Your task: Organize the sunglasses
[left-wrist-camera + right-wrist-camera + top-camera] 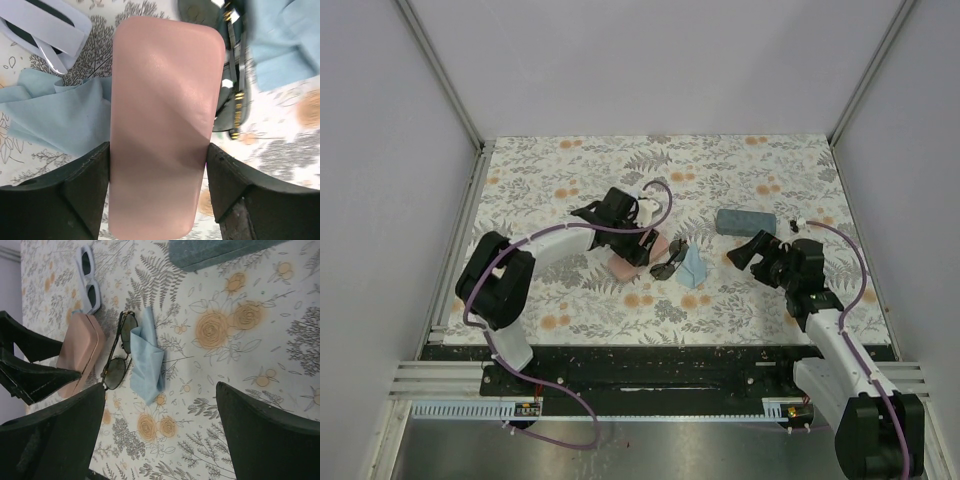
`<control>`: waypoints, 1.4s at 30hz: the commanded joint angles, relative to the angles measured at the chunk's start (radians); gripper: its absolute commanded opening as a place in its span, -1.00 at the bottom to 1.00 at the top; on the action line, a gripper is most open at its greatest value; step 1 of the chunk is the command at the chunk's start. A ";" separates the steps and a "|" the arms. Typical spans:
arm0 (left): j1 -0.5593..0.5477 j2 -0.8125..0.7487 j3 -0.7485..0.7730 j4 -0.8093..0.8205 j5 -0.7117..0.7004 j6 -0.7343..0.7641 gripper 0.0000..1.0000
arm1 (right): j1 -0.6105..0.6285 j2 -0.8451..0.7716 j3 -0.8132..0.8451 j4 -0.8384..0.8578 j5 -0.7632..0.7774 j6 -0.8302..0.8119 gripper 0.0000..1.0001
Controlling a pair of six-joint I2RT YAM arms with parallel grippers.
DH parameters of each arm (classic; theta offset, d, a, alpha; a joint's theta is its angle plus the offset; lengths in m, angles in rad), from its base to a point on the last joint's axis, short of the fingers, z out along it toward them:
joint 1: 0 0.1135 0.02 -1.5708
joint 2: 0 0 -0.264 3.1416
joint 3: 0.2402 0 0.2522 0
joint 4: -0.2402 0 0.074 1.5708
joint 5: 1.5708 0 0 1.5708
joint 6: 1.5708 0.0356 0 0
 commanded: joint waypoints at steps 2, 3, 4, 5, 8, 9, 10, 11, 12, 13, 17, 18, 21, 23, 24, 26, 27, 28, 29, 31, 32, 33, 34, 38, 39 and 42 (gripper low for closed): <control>0.024 -0.165 0.042 0.098 0.144 -0.251 -0.26 | 0.002 0.083 -0.025 0.276 -0.259 0.040 0.98; 0.036 -0.190 0.031 0.124 0.168 -0.296 -0.26 | 0.010 0.107 -0.029 0.350 -0.327 0.068 0.99; 0.051 -0.210 0.018 0.153 0.201 -0.351 -0.26 | 0.016 0.132 -0.025 0.387 -0.358 0.086 0.99; 0.067 -0.234 -0.001 0.201 0.251 -0.405 -0.26 | 0.023 0.157 -0.005 0.424 -0.398 0.099 0.99; 0.122 -0.289 -0.099 0.423 0.415 -0.638 -0.29 | 0.057 0.209 0.038 0.539 -0.510 0.139 0.99; 0.136 -0.302 -0.128 0.512 0.458 -0.728 -0.29 | 0.071 0.218 0.046 0.605 -0.538 0.159 0.99; 0.145 -0.309 -0.159 0.610 0.492 -0.803 -0.29 | 0.083 0.221 0.057 0.654 -0.561 0.181 0.99; 0.153 -0.316 -0.185 0.702 0.515 -0.915 -0.29 | 0.097 0.229 0.073 0.682 -0.576 0.200 0.99; 0.156 -0.317 -0.203 0.779 0.529 -0.995 -0.29 | 0.106 0.238 0.093 0.714 -0.588 0.217 0.99; 0.156 -0.314 -0.222 0.871 0.552 -1.064 -0.29 | 0.117 0.250 0.107 0.746 -0.604 0.244 0.99; 0.154 -0.294 -0.289 1.237 0.575 -1.371 -0.30 | 0.160 0.328 0.173 0.947 -0.662 0.385 0.99; 0.154 -0.280 -0.303 1.358 0.574 -1.432 -0.31 | 0.180 0.351 0.184 1.017 -0.668 0.425 0.99; 0.151 -0.242 -0.323 1.579 0.574 -1.594 -0.33 | 0.200 0.397 0.231 1.043 -0.642 0.484 0.99; 0.148 -0.216 -0.331 1.685 0.574 -1.672 -0.33 | 0.211 0.419 0.254 1.041 -0.639 0.490 0.99; 0.148 -0.210 -0.337 1.722 0.569 -1.703 -0.33 | 0.217 0.425 0.265 1.043 -0.638 0.496 0.99; 0.147 -0.201 -0.346 1.778 0.563 -1.738 -0.33 | 0.227 0.428 0.285 1.041 -0.637 0.502 0.99; 0.142 -0.199 -0.348 1.783 0.564 -1.741 -0.33 | 0.235 0.427 0.296 1.021 -0.634 0.501 0.99; 0.139 -0.202 -0.351 1.781 0.563 -1.738 -0.33 | 0.240 0.425 0.304 0.994 -0.631 0.490 0.99; 0.134 -0.205 -0.355 1.778 0.560 -1.735 -0.33 | 0.250 0.421 0.314 0.969 -0.630 0.473 0.99; 0.124 -0.210 -0.352 1.772 0.554 -1.729 -0.33 | 0.273 0.415 0.331 0.925 -0.630 0.444 0.99; 0.116 -0.210 -0.352 1.772 0.552 -1.728 -0.33 | 0.284 0.413 0.336 0.911 -0.628 0.436 0.99; 0.113 -0.210 -0.352 1.772 0.549 -1.725 -0.33 | 0.290 0.414 0.340 0.903 -0.627 0.433 0.99; 0.107 -0.211 -0.351 1.772 0.548 -1.723 -0.33 | 0.298 0.414 0.343 0.898 -0.627 0.432 0.99; 0.093 -0.205 -0.352 1.773 0.538 -1.717 -0.33 | 0.327 0.427 0.357 0.875 -0.618 0.421 0.99; 0.090 -0.204 -0.354 1.773 0.538 -1.715 -0.33 | 0.333 0.427 0.359 0.871 -0.615 0.418 0.99; 0.084 -0.204 -0.354 1.763 0.535 -1.705 -0.33 | 0.347 0.430 0.359 0.881 -0.611 0.421 0.99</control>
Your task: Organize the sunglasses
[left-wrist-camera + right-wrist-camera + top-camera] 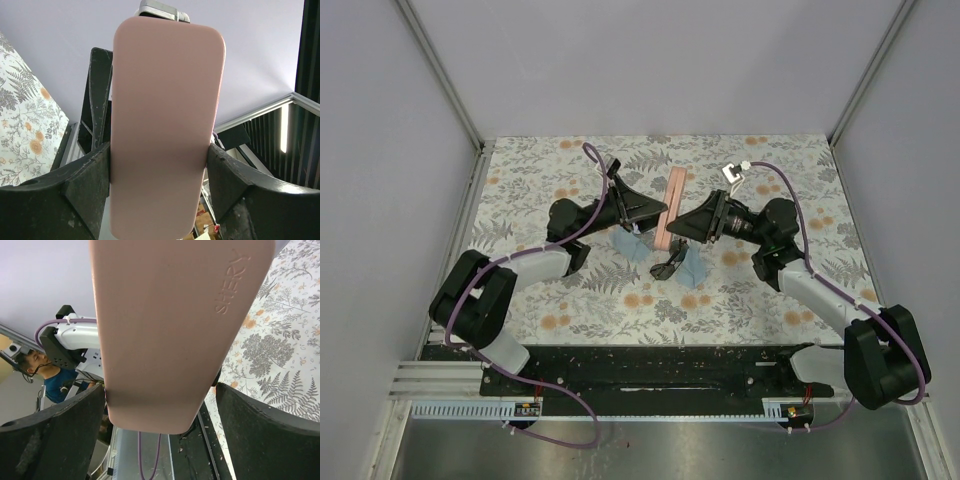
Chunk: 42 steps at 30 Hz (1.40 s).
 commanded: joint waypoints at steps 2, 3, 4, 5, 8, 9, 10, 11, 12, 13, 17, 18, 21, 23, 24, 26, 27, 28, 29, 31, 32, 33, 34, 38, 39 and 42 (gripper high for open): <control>-0.007 -0.008 -0.001 0.146 -0.016 0.014 -0.33 | 0.030 -0.001 0.049 0.001 -0.005 -0.017 0.83; -0.009 -0.011 -0.001 0.139 -0.014 0.021 -0.33 | 0.033 -0.001 0.050 -0.005 -0.005 -0.018 0.69; -0.007 -0.014 -0.002 0.128 -0.016 0.029 -0.33 | 0.034 0.001 0.052 -0.012 -0.003 -0.018 0.58; -0.009 -0.019 -0.002 0.114 -0.016 0.040 -0.33 | 0.034 0.002 0.052 -0.016 -0.003 -0.018 0.47; -0.007 -0.047 -0.002 0.039 -0.013 0.098 -0.33 | 0.034 -0.005 0.050 -0.051 0.009 -0.026 0.19; -0.009 -0.063 -0.001 -0.010 -0.013 0.145 -0.33 | 0.034 -0.010 0.052 -0.082 0.018 -0.036 0.13; -0.009 -0.085 0.001 -0.068 -0.016 0.183 -0.33 | 0.036 -0.016 0.056 -0.116 0.033 -0.053 0.09; -0.007 -0.108 0.004 -0.132 -0.022 0.239 -0.33 | 0.034 -0.025 0.061 -0.169 0.053 -0.073 0.07; -0.009 -0.129 0.007 -0.245 -0.037 0.291 -0.33 | 0.034 -0.038 0.070 -0.236 0.090 -0.110 0.06; -0.009 -0.158 0.012 -0.350 -0.056 0.363 -0.33 | 0.034 -0.048 0.082 -0.327 0.128 -0.156 0.06; -0.048 -0.267 0.077 -0.797 -0.261 0.660 -0.34 | 0.037 -0.075 0.107 -0.531 0.279 -0.253 -0.06; -0.068 -0.284 0.096 -0.873 -0.319 0.720 -0.34 | 0.036 -0.071 0.112 -0.570 0.305 -0.265 -0.08; -0.110 -0.298 0.130 -0.961 -0.430 0.793 -0.35 | 0.036 -0.050 0.127 -0.613 0.356 -0.285 -0.10; -0.128 -0.297 0.139 -0.999 -0.474 0.822 -0.35 | 0.039 -0.042 0.133 -0.633 0.383 -0.296 -0.10; -0.139 -0.295 0.148 -1.025 -0.507 0.848 -0.36 | 0.041 -0.038 0.139 -0.653 0.400 -0.305 -0.10; -0.160 -0.291 0.165 -1.088 -0.579 0.892 -0.36 | 0.048 -0.033 0.162 -0.708 0.449 -0.335 -0.09; -0.173 -0.289 0.168 -1.111 -0.617 0.908 -0.36 | 0.051 -0.030 0.171 -0.731 0.470 -0.345 -0.07; -0.177 -0.284 0.164 -1.116 -0.637 0.917 -0.36 | 0.051 -0.025 0.176 -0.740 0.481 -0.354 -0.04; -0.179 -0.278 0.161 -1.116 -0.648 0.916 -0.36 | 0.053 -0.019 0.181 -0.751 0.491 -0.360 0.00; -0.179 -0.257 0.156 -1.110 -0.659 0.914 -0.37 | 0.053 -0.006 0.188 -0.762 0.498 -0.365 0.11; -0.179 -0.252 0.154 -1.104 -0.665 0.914 -0.37 | 0.051 -0.002 0.185 -0.762 0.497 -0.365 0.17; -0.180 -0.245 0.153 -1.104 -0.669 0.914 -0.37 | 0.053 0.002 0.182 -0.759 0.498 -0.362 0.24; -0.180 -0.237 0.153 -1.105 -0.673 0.919 -0.37 | 0.053 0.002 0.176 -0.754 0.498 -0.360 0.30; -0.173 -0.225 0.151 -1.127 -0.699 0.940 -0.38 | 0.053 -0.016 0.149 -0.751 0.523 -0.365 0.98; -0.165 -0.222 0.151 -1.127 -0.696 0.943 -0.37 | 0.053 -0.022 0.142 -0.754 0.529 -0.366 0.99; -0.118 -0.229 0.139 -1.162 -0.679 0.963 -0.38 | 0.053 -0.045 0.130 -0.777 0.563 -0.382 0.99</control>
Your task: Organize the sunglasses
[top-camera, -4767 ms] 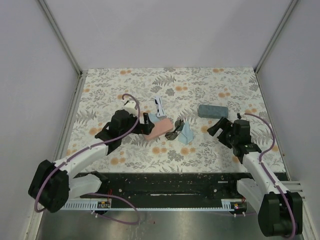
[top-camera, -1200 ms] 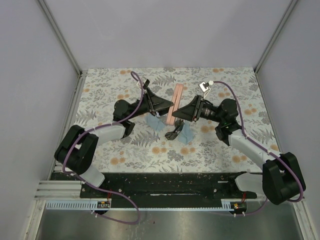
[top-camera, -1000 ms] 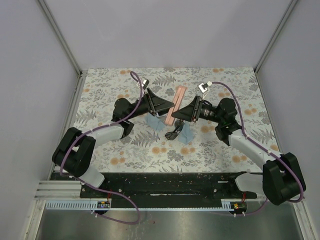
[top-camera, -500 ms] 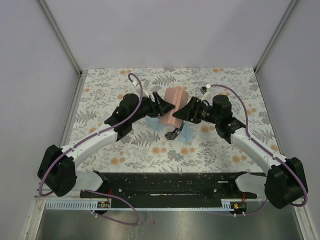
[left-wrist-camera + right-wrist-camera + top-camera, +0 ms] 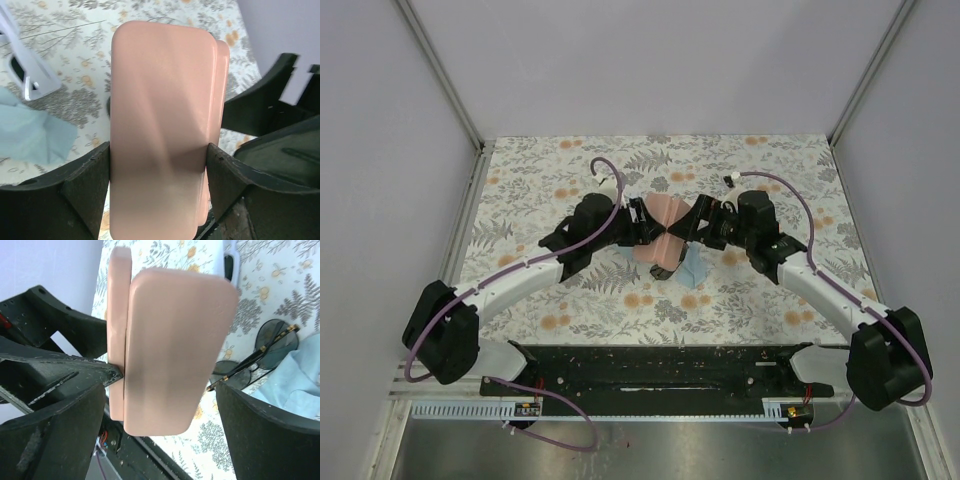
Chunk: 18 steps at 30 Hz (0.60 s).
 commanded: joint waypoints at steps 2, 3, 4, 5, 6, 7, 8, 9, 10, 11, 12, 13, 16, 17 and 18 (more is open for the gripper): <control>0.089 -0.030 0.024 -0.053 -0.002 0.075 -0.38 | -0.002 -0.062 -0.005 0.000 0.109 -0.041 0.99; 0.106 -0.039 0.039 -0.106 -0.017 0.097 -0.38 | -0.003 -0.079 -0.010 -0.005 0.123 -0.052 0.99; 0.120 -0.044 0.065 -0.161 -0.040 0.137 -0.38 | -0.002 -0.091 -0.021 -0.005 0.132 -0.061 0.99; 0.123 -0.042 0.101 -0.274 -0.095 0.184 -0.37 | -0.003 -0.102 -0.031 -0.005 0.146 -0.066 0.99; 0.123 -0.033 0.149 -0.371 -0.183 0.241 -0.36 | -0.002 -0.114 -0.041 -0.039 0.157 -0.074 0.99; 0.125 -0.018 0.188 -0.462 -0.239 0.279 -0.35 | -0.002 -0.125 -0.051 -0.040 0.163 -0.080 0.99; 0.123 -0.004 0.234 -0.536 -0.303 0.310 -0.32 | -0.002 -0.134 -0.059 -0.045 0.171 -0.087 0.99; 0.123 0.019 0.272 -0.611 -0.369 0.339 -0.30 | -0.002 -0.139 -0.068 -0.043 0.175 -0.090 0.99; 0.123 0.042 0.305 -0.671 -0.426 0.356 -0.30 | -0.002 -0.143 -0.076 -0.047 0.183 -0.092 0.99; 0.123 0.063 0.344 -0.735 -0.499 0.364 -0.29 | -0.002 -0.145 -0.082 -0.050 0.186 -0.095 0.99; 0.122 0.088 0.369 -0.780 -0.553 0.369 -0.29 | -0.002 -0.145 -0.088 -0.054 0.188 -0.101 0.99; 0.120 0.106 0.383 -0.820 -0.612 0.370 -0.28 | -0.002 -0.145 -0.094 -0.060 0.189 -0.106 0.99; 0.117 0.181 0.409 -0.901 -0.756 0.364 -0.25 | -0.002 -0.149 -0.105 -0.073 0.194 -0.117 0.99; 0.111 0.216 0.420 -0.927 -0.797 0.361 -0.24 | -0.002 -0.149 -0.108 -0.074 0.192 -0.120 0.99; 0.106 0.267 0.432 -0.950 -0.843 0.353 -0.23 | -0.002 -0.152 -0.108 -0.074 0.188 -0.123 0.99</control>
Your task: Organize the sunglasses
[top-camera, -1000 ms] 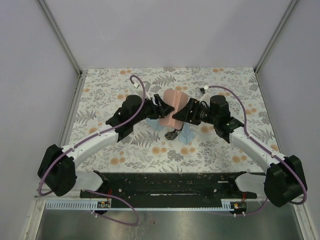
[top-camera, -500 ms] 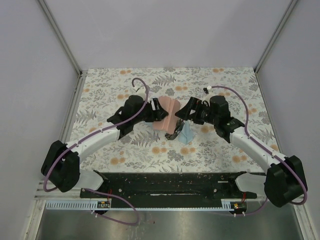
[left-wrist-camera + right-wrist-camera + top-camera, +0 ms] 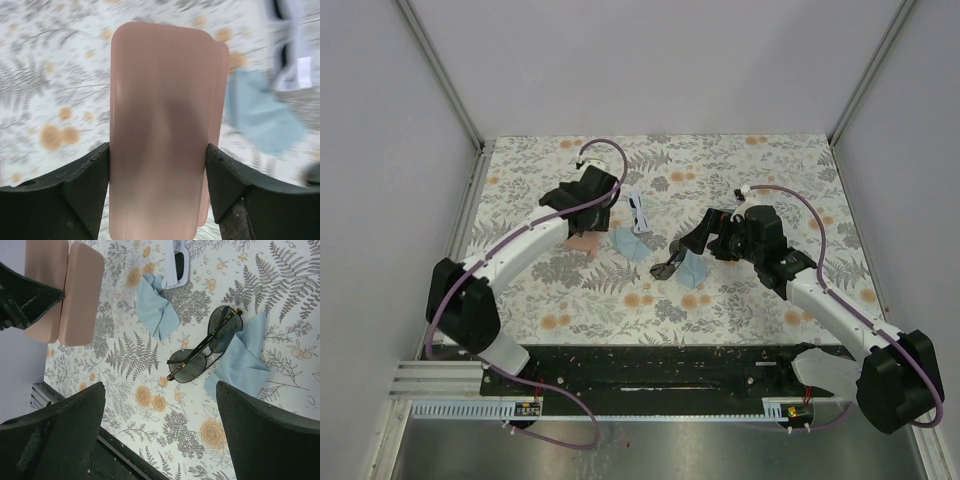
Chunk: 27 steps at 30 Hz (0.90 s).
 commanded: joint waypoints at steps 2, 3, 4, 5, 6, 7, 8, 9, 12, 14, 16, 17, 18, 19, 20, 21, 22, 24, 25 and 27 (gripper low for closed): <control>-0.033 0.192 0.070 -0.225 -0.354 0.013 -0.22 | -0.001 -0.029 -0.013 -0.013 0.029 -0.036 0.99; -0.043 0.221 0.081 -0.237 -0.381 0.007 -0.23 | -0.001 -0.032 -0.013 -0.016 0.030 -0.036 0.99; -0.053 0.250 0.088 -0.242 -0.397 0.004 -0.22 | -0.001 -0.037 -0.019 -0.016 0.032 -0.036 0.99; -0.061 0.275 0.096 -0.239 -0.400 0.001 -0.19 | -0.001 -0.040 -0.024 -0.016 0.033 -0.036 0.99; -0.069 0.293 0.104 -0.242 -0.397 -0.001 -0.04 | -0.001 -0.040 -0.026 -0.016 0.035 -0.036 0.99; -0.075 0.308 0.113 -0.243 -0.395 -0.004 0.29 | -0.001 -0.043 -0.030 -0.016 0.038 -0.036 0.99; -0.082 0.321 0.125 -0.253 -0.392 -0.024 0.50 | -0.001 -0.043 -0.033 -0.014 0.040 -0.036 0.99; -0.090 0.325 0.133 -0.256 -0.385 -0.033 0.73 | -0.002 -0.043 -0.035 -0.014 0.037 -0.036 0.99; -0.102 0.289 0.144 -0.213 -0.259 -0.023 0.98 | -0.001 -0.038 -0.046 -0.016 0.041 -0.033 0.99; -0.099 0.237 0.113 -0.137 -0.096 0.002 0.98 | -0.002 -0.032 -0.047 -0.014 0.043 -0.035 0.99; -0.075 0.174 0.069 -0.058 0.078 0.010 0.98 | -0.002 -0.026 -0.046 -0.014 0.043 -0.033 0.99; -0.055 0.145 0.041 -0.018 0.155 0.008 0.98 | -0.002 -0.022 -0.044 -0.013 0.040 -0.032 0.99; -0.032 0.112 0.015 0.012 0.231 0.004 0.98 | -0.002 -0.020 -0.044 -0.014 0.035 -0.032 0.99; -0.002 0.080 -0.019 0.049 0.291 -0.002 0.98 | -0.002 -0.020 -0.042 -0.013 0.033 -0.032 0.99; 0.034 0.047 -0.049 0.077 0.339 -0.008 0.98 | -0.002 -0.022 -0.044 -0.013 0.029 -0.032 0.99; 0.069 0.014 -0.086 0.109 0.387 -0.013 0.98 | -0.002 -0.020 -0.042 -0.010 0.023 -0.032 0.99; 0.116 -0.033 -0.123 0.146 0.430 -0.027 0.93 | -0.002 -0.015 -0.042 -0.010 0.018 -0.036 0.99; 0.215 -0.099 -0.215 0.222 0.560 -0.050 0.79 | -0.002 0.007 -0.032 -0.017 0.023 -0.047 0.98; 0.264 -0.128 -0.252 0.256 0.603 -0.064 0.72 | -0.001 0.032 -0.015 -0.033 0.026 -0.051 0.96; 0.324 -0.153 -0.306 0.301 0.664 -0.074 0.58 | -0.002 0.075 0.014 -0.050 0.009 -0.059 0.89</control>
